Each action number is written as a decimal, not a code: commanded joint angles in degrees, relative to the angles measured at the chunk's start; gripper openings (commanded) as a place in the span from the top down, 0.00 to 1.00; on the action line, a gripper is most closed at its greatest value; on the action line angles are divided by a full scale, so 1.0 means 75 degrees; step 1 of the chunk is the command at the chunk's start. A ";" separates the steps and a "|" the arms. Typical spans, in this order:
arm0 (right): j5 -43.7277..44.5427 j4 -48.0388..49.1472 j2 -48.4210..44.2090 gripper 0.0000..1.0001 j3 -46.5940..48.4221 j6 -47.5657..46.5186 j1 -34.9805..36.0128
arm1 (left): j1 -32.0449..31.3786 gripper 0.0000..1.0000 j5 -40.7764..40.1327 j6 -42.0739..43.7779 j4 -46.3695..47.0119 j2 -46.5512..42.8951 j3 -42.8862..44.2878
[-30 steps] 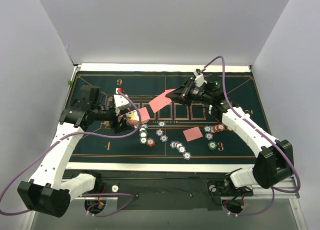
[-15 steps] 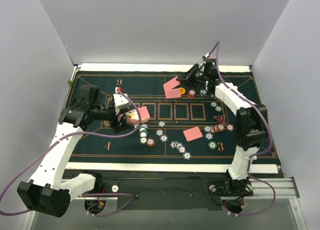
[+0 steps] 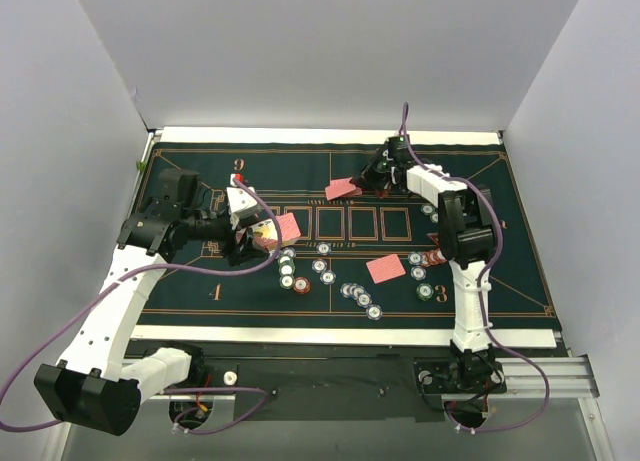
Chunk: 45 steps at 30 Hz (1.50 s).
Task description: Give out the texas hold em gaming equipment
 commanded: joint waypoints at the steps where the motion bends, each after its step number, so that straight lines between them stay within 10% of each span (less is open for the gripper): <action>1: 0.0668 -0.0588 -0.0214 0.86 0.0536 -0.0515 0.0236 | -0.0061 0.58 0.0400 -0.0078 0.0386 -0.0013 0.0348; 6: 0.1185 -0.1304 -0.0752 0.45 0.0432 -0.0715 0.0260 | -0.0061 0.57 0.0354 -0.0125 0.0444 -0.0060 0.0265; 19: 0.0425 -0.0918 -0.5100 0.20 -0.1782 -0.0352 0.1067 | -0.0015 0.58 0.0178 0.0039 0.0116 -0.0223 0.0172; 45: -0.0548 -0.0919 -0.6415 0.07 -0.2944 0.0011 0.3260 | -0.0178 0.57 0.0248 0.0133 0.0175 -0.0177 0.0066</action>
